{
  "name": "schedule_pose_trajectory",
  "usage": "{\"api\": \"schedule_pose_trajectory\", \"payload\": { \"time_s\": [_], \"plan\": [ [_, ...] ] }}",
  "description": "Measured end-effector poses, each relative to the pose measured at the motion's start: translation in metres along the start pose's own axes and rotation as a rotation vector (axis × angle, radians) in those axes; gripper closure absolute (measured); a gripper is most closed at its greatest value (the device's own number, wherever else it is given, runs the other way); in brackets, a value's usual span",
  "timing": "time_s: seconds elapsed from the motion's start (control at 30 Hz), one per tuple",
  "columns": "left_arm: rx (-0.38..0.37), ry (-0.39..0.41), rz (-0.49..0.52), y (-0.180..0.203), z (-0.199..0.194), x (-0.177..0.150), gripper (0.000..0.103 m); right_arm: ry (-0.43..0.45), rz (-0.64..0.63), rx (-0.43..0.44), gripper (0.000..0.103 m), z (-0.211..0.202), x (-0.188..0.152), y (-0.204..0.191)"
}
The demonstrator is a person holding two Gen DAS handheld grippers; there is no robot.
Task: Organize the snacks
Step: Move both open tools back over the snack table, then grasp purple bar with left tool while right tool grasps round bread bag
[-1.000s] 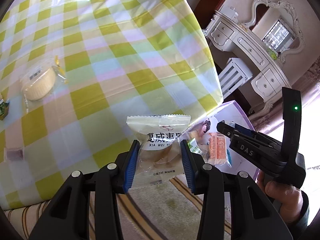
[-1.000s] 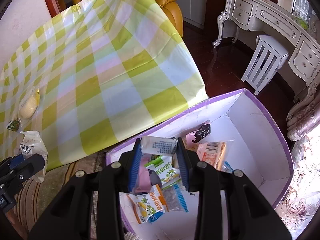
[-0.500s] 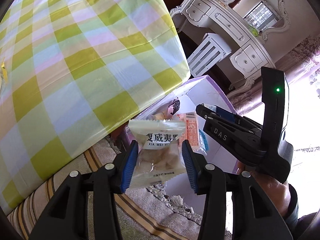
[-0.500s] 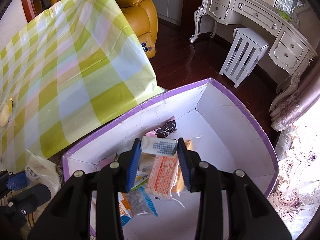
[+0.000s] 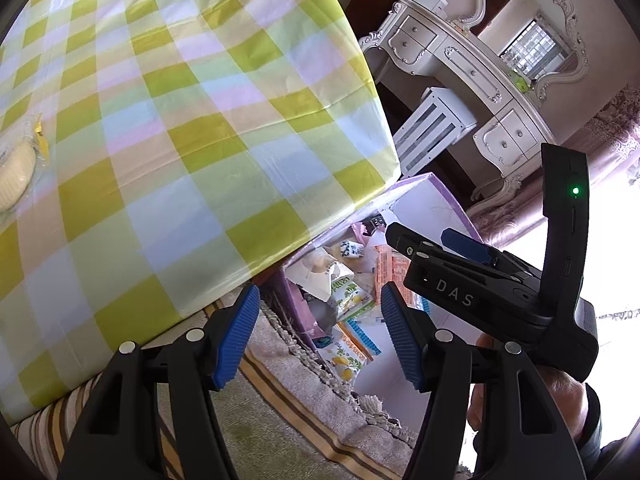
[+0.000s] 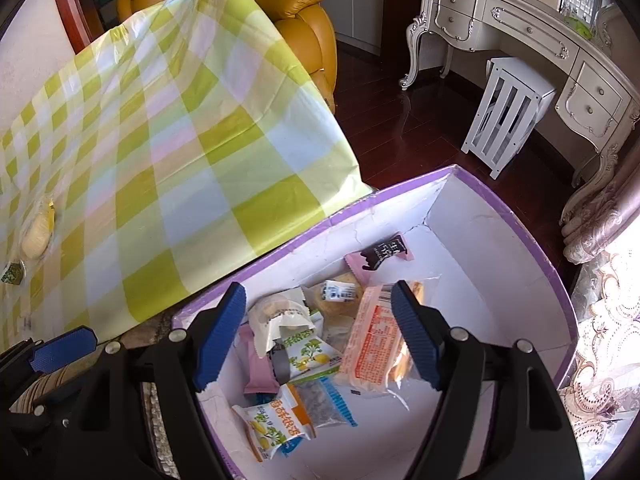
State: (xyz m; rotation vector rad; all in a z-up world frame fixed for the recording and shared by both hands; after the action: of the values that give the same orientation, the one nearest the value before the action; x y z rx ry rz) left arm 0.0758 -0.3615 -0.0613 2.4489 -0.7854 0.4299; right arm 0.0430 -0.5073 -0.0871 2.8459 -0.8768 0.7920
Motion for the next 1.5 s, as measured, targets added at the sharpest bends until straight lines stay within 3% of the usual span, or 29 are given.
{"api": "schedule_pose_trajectory", "payload": {
  "time_s": [0.27, 0.47, 1.07, 1.27, 1.5],
  "plan": [
    [0.068, 0.066, -0.052, -0.037, -0.027, -0.001, 0.042, -0.006, -0.042, 0.107, 0.027, -0.009, 0.0, -0.049],
    [0.096, 0.106, -0.151, -0.08, -0.051, -0.007, 0.042, -0.006, -0.126, 0.148, 0.027, -0.017, -0.002, -0.09],
    [0.161, 0.204, -0.567, -0.224, -0.12, -0.063, 0.044, -0.032, -0.279, 0.234, 0.027, -0.028, -0.023, -0.18],
    [0.153, 0.212, -0.684, -0.253, -0.123, -0.073, 0.054, -0.005, -0.331, 0.231, 0.026, -0.031, -0.028, -0.198],
    [0.196, 0.219, -0.693, -0.266, -0.122, -0.066, 0.057, 0.012, -0.39, 0.254, 0.026, -0.034, -0.035, -0.219]
  ]
}}
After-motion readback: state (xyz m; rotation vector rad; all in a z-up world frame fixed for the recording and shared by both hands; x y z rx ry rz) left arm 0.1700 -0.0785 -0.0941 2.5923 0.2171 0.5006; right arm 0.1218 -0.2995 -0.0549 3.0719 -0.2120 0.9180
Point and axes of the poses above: each gripper's, at about its wrist camera, not at the fingertips, and z roughly the way its jaws point, y to its right, x to its top, the point moved 8 cm from there along z, roughly the way its jaws point, and after that the axes turned 1 degree about z, right-handed, at the moved point
